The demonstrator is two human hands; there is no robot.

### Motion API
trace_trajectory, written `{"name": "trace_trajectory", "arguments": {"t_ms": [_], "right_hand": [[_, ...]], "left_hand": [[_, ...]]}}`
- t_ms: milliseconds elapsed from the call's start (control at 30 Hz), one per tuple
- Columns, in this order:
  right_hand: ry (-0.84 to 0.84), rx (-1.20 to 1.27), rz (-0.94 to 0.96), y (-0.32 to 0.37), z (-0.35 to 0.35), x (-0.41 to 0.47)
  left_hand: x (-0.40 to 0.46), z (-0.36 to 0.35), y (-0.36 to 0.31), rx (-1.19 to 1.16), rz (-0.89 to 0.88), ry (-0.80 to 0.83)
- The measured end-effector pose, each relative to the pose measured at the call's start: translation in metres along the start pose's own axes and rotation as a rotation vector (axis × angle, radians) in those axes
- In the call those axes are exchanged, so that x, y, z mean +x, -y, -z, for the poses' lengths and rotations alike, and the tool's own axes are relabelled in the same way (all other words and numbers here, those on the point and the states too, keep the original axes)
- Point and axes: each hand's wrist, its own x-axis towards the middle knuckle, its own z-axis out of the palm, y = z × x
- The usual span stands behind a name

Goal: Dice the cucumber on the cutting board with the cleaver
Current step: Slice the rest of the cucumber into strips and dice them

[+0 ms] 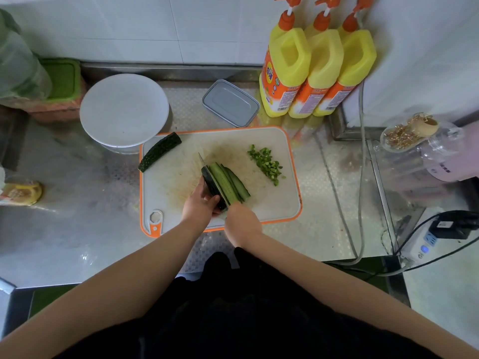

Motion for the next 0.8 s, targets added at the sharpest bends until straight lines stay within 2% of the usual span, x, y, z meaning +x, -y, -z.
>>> {"name": "trace_trajectory", "arguments": {"t_ms": [467,800], "right_hand": [[-0.026,0.027,-0.085,-0.003,-0.006,-0.005],[-0.024,0.086,-0.044,-0.001,0.003,0.003]], "left_hand": [[0.002,0.002,-0.002,0.053,0.01,0.023],[-0.005,0.003,-0.01,0.078,0.011,0.016]]}}
